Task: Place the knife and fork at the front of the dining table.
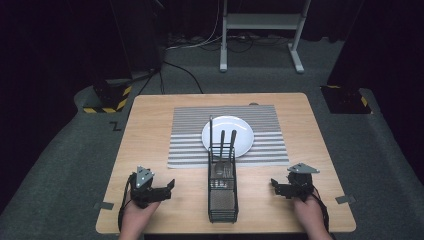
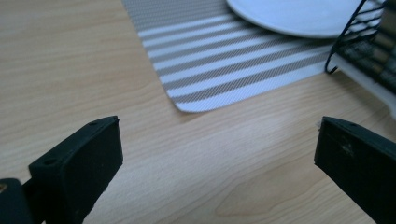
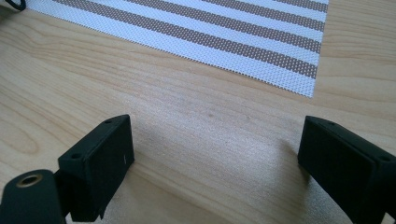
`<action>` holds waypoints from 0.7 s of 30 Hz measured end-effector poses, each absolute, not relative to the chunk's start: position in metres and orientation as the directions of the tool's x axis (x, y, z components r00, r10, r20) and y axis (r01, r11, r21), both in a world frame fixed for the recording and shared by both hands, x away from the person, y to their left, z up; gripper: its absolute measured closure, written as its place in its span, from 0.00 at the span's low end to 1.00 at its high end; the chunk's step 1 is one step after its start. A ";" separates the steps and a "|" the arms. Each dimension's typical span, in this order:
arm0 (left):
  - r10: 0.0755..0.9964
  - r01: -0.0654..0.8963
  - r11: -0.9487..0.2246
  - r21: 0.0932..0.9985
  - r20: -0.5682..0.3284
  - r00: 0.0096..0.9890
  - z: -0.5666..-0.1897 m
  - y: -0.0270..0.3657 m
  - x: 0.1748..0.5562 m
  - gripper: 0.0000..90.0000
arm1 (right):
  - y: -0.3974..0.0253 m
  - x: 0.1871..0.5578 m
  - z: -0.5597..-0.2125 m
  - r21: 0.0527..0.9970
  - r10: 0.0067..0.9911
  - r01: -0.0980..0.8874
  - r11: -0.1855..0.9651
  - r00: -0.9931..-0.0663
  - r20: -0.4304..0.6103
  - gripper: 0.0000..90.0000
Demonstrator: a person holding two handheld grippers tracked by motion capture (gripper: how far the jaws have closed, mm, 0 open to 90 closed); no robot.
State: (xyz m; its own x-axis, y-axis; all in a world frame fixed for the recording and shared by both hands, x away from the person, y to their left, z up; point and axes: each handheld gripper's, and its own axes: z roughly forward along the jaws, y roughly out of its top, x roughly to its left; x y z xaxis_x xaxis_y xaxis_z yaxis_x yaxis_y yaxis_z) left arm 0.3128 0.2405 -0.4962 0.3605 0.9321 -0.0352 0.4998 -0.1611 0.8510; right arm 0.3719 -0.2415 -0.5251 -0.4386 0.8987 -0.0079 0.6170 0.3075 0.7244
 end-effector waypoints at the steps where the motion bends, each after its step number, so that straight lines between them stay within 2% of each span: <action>1: 0.929 0.489 -0.159 0.858 -0.037 0.367 -0.495 0.239 0.312 0.02 | -0.241 0.372 -0.525 0.724 0.898 0.617 0.308 -0.439 -0.008 0.11; 7: 0.902 0.420 -0.155 0.894 -0.045 0.428 -0.488 0.229 0.308 0.02 | -0.241 0.373 -0.525 0.724 0.896 0.615 0.311 -0.444 -0.008 0.11; 9: 0.883 0.394 -0.101 0.913 -0.100 0.459 -0.482 0.223 0.306 0.02 | -0.241 0.373 -0.525 0.724 0.896 0.616 0.311 -0.444 -0.008 0.11; 13: 0.870 0.362 -0.074 0.929 -0.118 0.479 -0.473 0.215 0.306 0.03 | -0.241 0.373 -0.525 0.724 0.896 0.615 0.311 -0.444 -0.008 0.11; 21: 0.868 0.302 -0.074 0.950 -0.088 0.490 -0.453 0.197 0.316 0.03 | -0.241 0.373 -0.525 0.724 0.895 0.615 0.312 -0.445 -0.008 0.11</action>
